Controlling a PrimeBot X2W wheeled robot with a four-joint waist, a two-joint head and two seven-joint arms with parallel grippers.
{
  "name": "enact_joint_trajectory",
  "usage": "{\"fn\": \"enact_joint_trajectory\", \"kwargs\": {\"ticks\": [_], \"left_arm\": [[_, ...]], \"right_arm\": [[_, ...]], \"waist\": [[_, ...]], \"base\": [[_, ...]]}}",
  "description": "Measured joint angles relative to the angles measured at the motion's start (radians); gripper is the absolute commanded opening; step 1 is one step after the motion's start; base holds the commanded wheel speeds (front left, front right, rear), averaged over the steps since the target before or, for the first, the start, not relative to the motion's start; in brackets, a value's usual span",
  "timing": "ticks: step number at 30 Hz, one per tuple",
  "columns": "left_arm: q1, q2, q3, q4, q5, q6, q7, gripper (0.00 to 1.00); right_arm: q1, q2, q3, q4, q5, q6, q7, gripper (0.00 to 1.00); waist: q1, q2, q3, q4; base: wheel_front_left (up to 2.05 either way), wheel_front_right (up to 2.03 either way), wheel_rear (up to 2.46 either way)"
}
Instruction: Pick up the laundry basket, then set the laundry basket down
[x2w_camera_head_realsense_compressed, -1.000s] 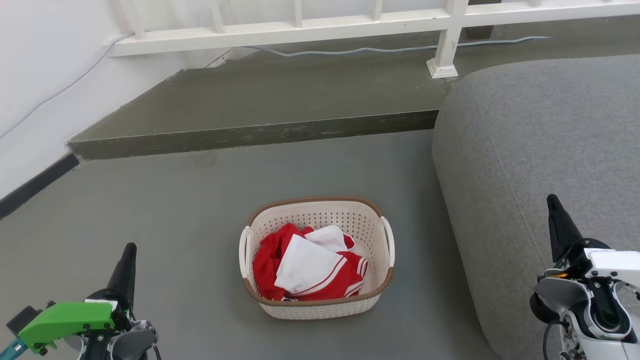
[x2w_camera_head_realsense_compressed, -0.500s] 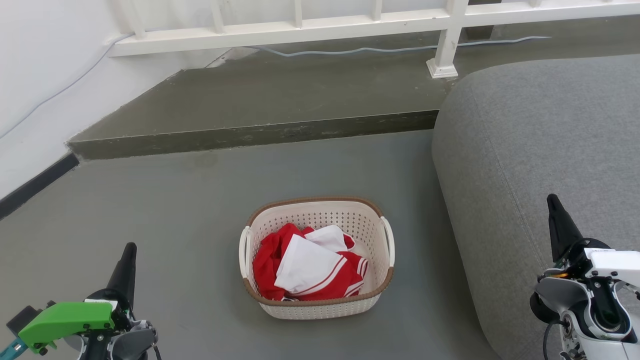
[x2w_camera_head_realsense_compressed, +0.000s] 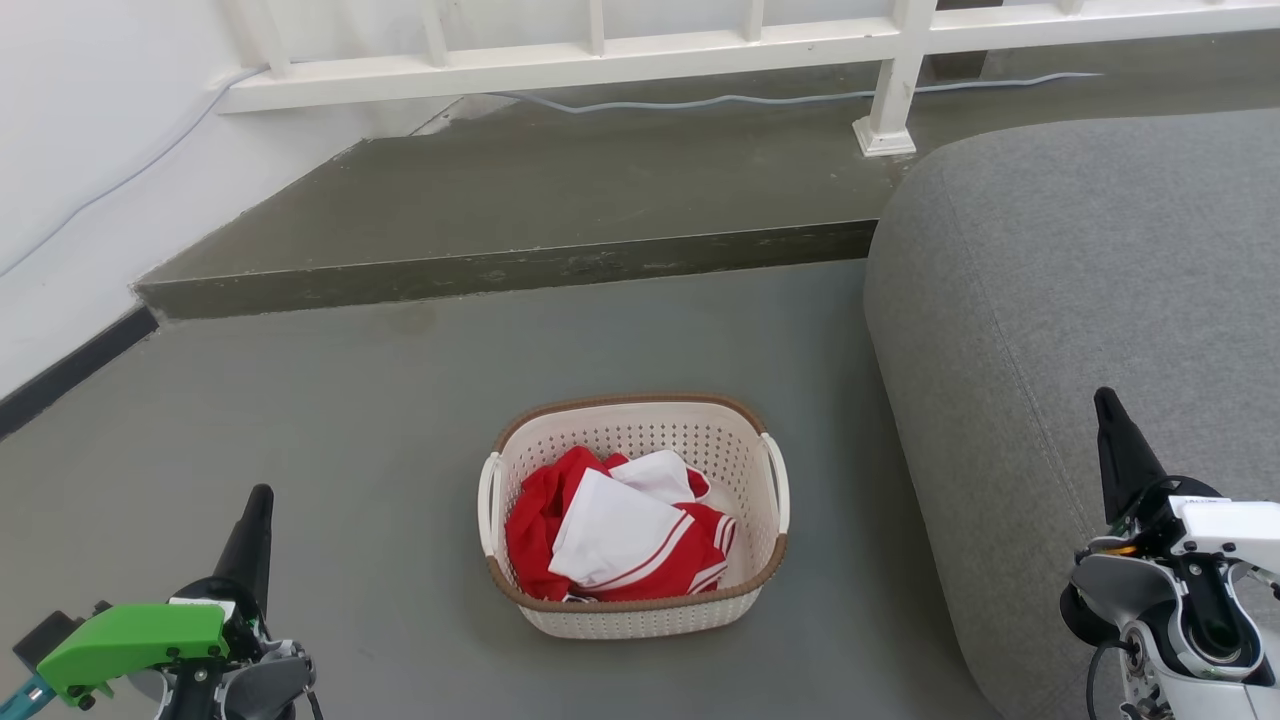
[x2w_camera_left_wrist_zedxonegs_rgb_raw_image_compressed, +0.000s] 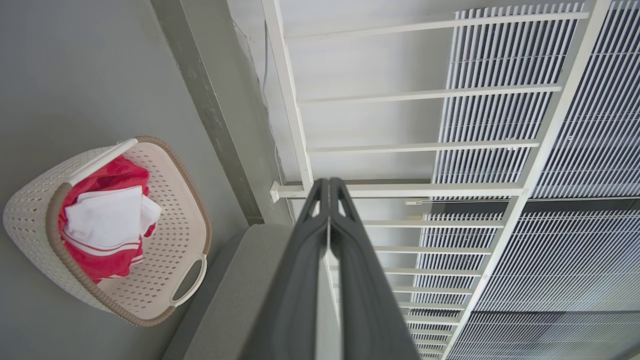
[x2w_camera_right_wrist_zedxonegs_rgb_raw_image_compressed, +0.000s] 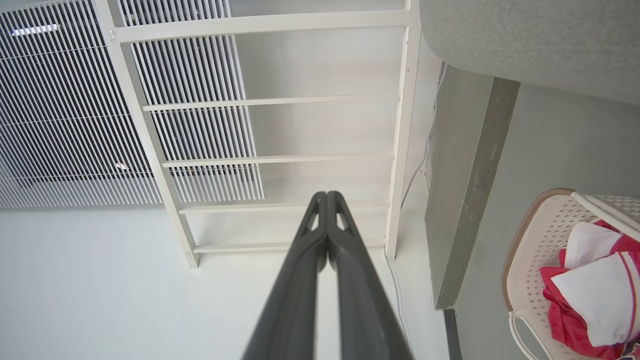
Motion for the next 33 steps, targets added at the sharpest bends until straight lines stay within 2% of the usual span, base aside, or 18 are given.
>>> {"fn": "enact_joint_trajectory", "kwargs": {"ticks": [33], "left_arm": [[0.000,0.000,-0.001,-0.002,0.000,0.000,0.000,0.00]], "right_arm": [[0.000,0.000,-0.001,-0.001,0.000,0.000,0.004,0.00]], "waist": [[0.0000,0.0000,0.000,0.000]], "base": [[0.00,0.00,0.00]]}}
